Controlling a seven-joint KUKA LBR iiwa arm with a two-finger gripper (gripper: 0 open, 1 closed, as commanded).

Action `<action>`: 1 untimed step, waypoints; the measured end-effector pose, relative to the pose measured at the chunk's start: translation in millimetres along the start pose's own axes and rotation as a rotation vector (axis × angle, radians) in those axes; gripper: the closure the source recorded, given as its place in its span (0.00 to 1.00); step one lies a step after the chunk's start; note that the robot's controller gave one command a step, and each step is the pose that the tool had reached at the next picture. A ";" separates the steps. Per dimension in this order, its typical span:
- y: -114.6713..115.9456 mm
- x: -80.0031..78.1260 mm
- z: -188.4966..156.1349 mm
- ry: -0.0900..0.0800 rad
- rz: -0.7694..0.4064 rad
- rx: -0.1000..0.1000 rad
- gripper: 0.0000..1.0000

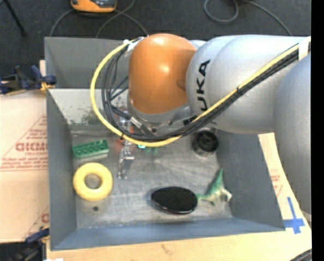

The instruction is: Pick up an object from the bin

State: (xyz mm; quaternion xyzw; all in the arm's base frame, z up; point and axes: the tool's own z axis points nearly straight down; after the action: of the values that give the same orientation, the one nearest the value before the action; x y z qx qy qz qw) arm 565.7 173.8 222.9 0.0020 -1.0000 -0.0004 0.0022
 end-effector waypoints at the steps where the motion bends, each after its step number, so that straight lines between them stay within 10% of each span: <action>1: -0.9 -1.7 -4.1 -0.007 0.003 -0.001 0.00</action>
Offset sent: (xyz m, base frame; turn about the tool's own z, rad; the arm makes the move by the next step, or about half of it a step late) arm -0.0643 0.0390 -0.0846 0.0402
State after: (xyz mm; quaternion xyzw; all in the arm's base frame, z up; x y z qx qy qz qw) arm 567.4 173.0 227.0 0.0003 -1.0000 -0.0009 -0.0015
